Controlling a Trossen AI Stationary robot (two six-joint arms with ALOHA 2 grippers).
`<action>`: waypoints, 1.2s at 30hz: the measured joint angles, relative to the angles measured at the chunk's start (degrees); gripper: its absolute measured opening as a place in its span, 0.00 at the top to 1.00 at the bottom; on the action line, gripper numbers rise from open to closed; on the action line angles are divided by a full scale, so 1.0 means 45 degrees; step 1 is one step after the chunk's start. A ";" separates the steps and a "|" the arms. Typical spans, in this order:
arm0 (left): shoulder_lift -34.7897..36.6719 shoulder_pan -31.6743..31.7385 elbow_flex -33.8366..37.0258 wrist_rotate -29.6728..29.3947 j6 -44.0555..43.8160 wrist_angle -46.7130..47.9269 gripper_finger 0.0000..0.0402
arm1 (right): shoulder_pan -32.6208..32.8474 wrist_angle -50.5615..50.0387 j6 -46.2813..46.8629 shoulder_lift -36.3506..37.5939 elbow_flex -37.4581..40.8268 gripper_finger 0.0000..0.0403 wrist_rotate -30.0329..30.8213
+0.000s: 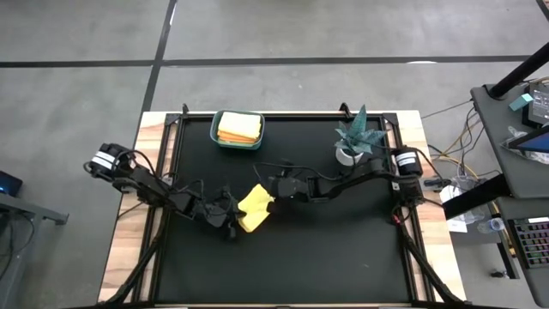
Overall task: Fold microfiber towels
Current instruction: Fold the yellow microfiber cloth, then put the yellow microfiber cloth into the blue bin
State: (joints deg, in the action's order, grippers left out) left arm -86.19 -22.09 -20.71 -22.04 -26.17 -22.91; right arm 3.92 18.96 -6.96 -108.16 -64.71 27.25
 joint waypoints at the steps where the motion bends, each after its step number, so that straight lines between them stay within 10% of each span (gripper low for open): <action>1: 0.0054 0.0000 0.0013 0.0014 0.0009 0.0057 1.00 | 0.0005 -0.0310 0.0203 0.0172 0.0000 0.98 -0.0354; 17: 0.3098 -0.0029 -0.0362 0.0769 0.0357 0.2747 1.00 | -0.1560 -0.5757 0.4781 0.0998 -0.1888 0.81 -0.6689; 25: 0.5093 -0.0053 -0.0506 0.3329 -0.7554 0.4997 0.76 | -0.2409 -0.8996 0.5902 0.0990 -0.2989 0.59 -0.8256; 36: 0.4656 -0.0034 -0.0219 0.1528 -1.5018 0.4808 0.37 | -0.2409 -0.7982 0.6101 0.0977 -0.2484 0.43 -0.9035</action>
State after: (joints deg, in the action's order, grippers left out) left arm -65.24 -22.24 -21.69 -15.16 -93.76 -1.27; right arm -6.92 -16.96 20.49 -103.76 -75.89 -13.41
